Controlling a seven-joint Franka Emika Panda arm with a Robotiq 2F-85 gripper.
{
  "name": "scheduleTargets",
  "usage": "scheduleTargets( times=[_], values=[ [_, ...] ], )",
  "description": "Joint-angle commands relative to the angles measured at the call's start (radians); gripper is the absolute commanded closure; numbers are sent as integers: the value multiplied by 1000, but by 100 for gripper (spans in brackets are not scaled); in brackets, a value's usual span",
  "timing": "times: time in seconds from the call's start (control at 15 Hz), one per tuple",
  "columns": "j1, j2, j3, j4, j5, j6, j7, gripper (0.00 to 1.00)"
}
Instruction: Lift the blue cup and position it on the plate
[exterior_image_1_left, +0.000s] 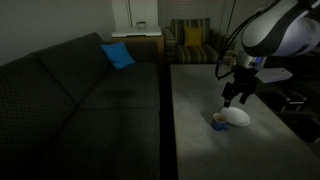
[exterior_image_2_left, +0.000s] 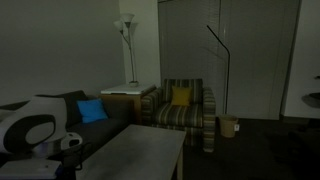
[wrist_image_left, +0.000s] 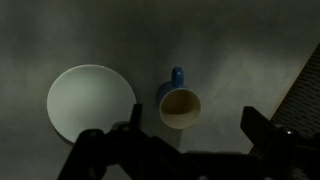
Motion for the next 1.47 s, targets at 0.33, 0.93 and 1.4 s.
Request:
scheduleTargets(
  times=[0.33,0.93,1.4],
  values=[
    [21,85,-15,87,-18,-27,57,0],
    [110,191,-35,167,-64,-9,109,0],
    [105,274,-52,261,-67,-22,109,0]
  ],
)
